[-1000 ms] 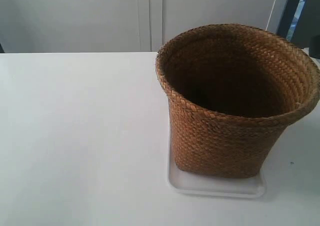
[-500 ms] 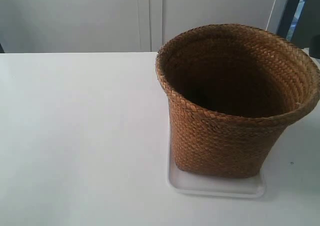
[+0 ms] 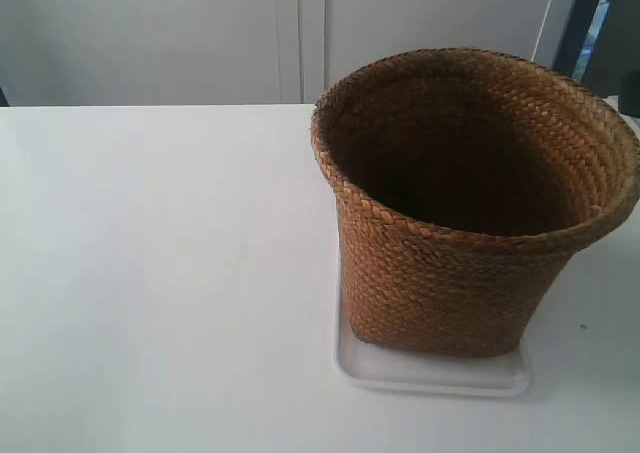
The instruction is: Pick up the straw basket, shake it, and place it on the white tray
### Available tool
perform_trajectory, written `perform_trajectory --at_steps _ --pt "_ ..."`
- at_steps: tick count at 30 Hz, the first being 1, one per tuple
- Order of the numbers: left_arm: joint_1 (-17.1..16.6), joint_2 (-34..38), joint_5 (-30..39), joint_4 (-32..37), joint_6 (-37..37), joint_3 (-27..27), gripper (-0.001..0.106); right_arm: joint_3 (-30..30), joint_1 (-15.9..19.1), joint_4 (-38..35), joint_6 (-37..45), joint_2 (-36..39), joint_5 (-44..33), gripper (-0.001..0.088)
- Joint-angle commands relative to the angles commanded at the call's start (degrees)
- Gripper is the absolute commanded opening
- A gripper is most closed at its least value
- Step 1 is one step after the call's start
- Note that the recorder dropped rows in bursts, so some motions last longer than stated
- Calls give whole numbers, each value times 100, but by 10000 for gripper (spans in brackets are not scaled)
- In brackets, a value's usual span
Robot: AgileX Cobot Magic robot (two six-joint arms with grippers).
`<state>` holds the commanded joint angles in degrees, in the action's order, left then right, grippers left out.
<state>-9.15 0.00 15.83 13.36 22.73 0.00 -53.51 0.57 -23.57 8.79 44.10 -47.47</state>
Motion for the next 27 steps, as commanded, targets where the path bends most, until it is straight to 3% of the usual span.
perform_trajectory --at_steps 7,10,15,27 --pt "837 0 24 -10 -76 0 0 0 0 2 0 0 -11 149" --pt "1064 0 3 -363 -625 0 0 0 0 2 0 0 -11 149" --pt "1074 0 -13 -1051 -1754 0 0 0 0 2 0 0 -11 149" --pt "1074 0 -41 -1229 -1791 0 0 0 0 2 0 0 -11 149"
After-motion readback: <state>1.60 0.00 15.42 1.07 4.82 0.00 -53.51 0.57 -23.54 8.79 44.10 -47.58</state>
